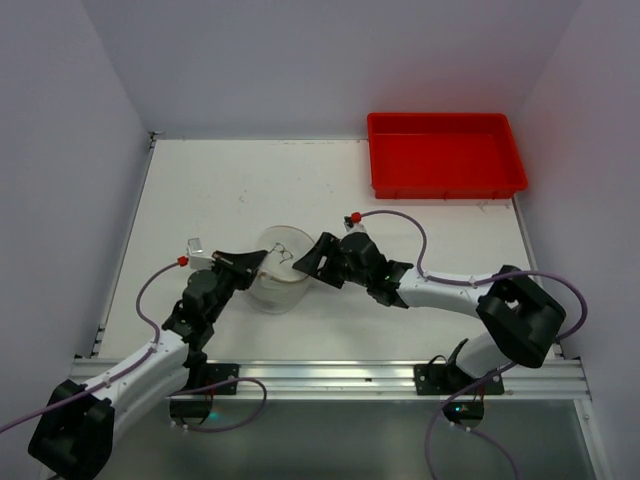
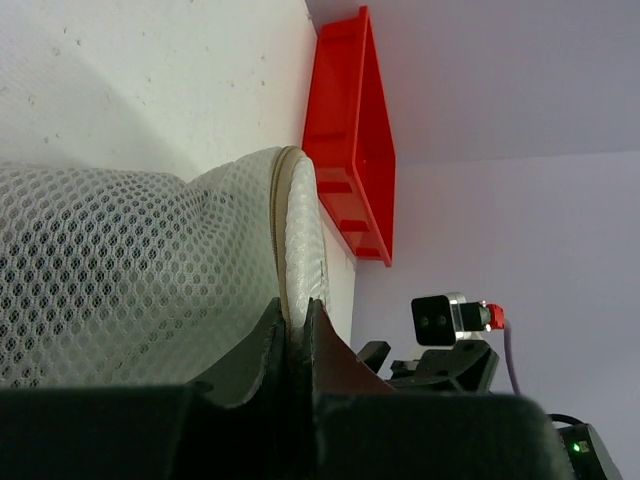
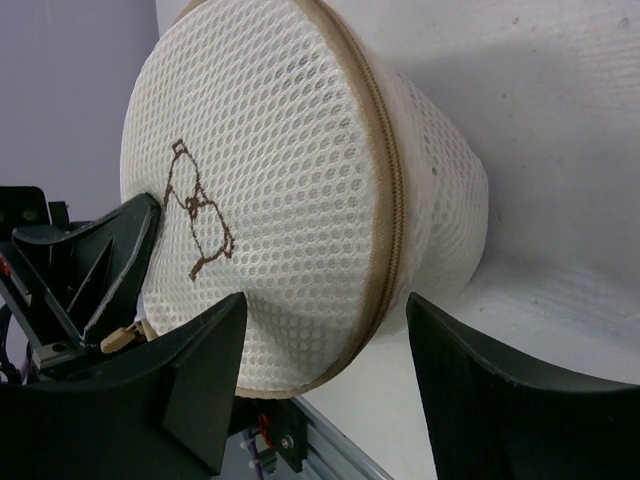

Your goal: Unzip the laundry bag and remove the bra

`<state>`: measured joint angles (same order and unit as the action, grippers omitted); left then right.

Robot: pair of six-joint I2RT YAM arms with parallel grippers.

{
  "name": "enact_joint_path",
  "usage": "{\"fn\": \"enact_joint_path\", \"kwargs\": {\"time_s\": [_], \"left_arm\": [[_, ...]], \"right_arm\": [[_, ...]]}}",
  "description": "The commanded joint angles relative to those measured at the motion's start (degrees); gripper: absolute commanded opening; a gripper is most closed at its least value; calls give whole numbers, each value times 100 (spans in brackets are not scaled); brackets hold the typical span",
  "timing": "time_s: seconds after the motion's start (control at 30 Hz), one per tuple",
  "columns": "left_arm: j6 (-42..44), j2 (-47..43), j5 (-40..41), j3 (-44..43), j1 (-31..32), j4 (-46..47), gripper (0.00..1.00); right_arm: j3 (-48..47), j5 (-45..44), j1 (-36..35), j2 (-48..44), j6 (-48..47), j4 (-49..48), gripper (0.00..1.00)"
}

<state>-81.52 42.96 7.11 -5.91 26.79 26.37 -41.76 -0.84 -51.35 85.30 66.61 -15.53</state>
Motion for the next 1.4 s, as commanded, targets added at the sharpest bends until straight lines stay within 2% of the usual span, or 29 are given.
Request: {"fn": "enact_joint_path", "kwargs": {"time_s": [0.0,0.03,0.1,0.13,0.23,0.27,0.33,0.37,0.47,0.6,0.77,0.9,1.0,1.07,1.1,1.13,1.2,1.23,1.27,1.3,1.33,1.37], "left_arm": [[-93,-68,89,90,46,545,0],[-40,-95,71,125,46,545,0],[21,-217,-16,178,46,527,0],[83,-270,-61,213,37,518,0],[293,-507,-114,178,37,185,16],[364,-586,-122,161,29,-33,31],[574,-788,-149,134,28,-228,48],[628,-859,-158,125,28,-490,63],[961,-1114,-140,38,20,-965,82],[1593,-1194,-324,-199,-103,-1476,92],[2200,-781,-1105,-340,-533,-1539,92],[2587,-87,-2237,-410,-999,-1100,88],[2799,309,-2827,-542,-1053,-775,79],[2860,493,-3118,-569,-1053,-512,68],[2887,529,-3302,-586,-1053,-449,61],[2887,547,-3383,-587,-1053,-396,44],[2843,521,-3515,-604,-1053,-334,26],[2817,494,-3524,-604,-1053,-360,9],[2790,416,-3515,-613,-1053,-369,4],[2729,371,-3480,-639,-1053,-396,0],[2694,345,-3445,-665,-1053,-465,0],[2641,266,-3349,-709,-1053,-501,0]], "right_arm": [[-26,58,143,153,221,-618,66],[-8,58,187,163,195,-731,53],[10,338,336,180,29,-837,37],[1,400,371,172,-199,-855,22],[89,769,565,102,-568,-916,2],[115,857,652,75,-666,-908,0],[177,1111,732,5,-955,-908,0],[177,1252,828,-30,-1087,-891,0],[89,1761,995,-101,-1579,-680,0],[-104,2464,1145,-136,-2238,-338,0],[-447,2930,1259,-127,-2907,277,0],[-789,3230,1312,-22,-3312,682,0],[-930,3274,1365,22,-3488,885,0],[-1027,3379,1391,92,-3549,894,0],[-1062,3363,1400,110,-3567,955,0],[-1106,3345,1409,162,-3585,981,0],[-1212,3223,1409,198,-3637,1095,1],[-1229,3144,1409,198,-3655,1131,1],[-1264,3056,1409,189,-3664,1175,2],[-1273,2803,1409,163,-3699,1288,13],[-1282,2626,1409,119,-3716,1376,20],[-1247,2441,1409,-38,-3725,1447,32]]}}
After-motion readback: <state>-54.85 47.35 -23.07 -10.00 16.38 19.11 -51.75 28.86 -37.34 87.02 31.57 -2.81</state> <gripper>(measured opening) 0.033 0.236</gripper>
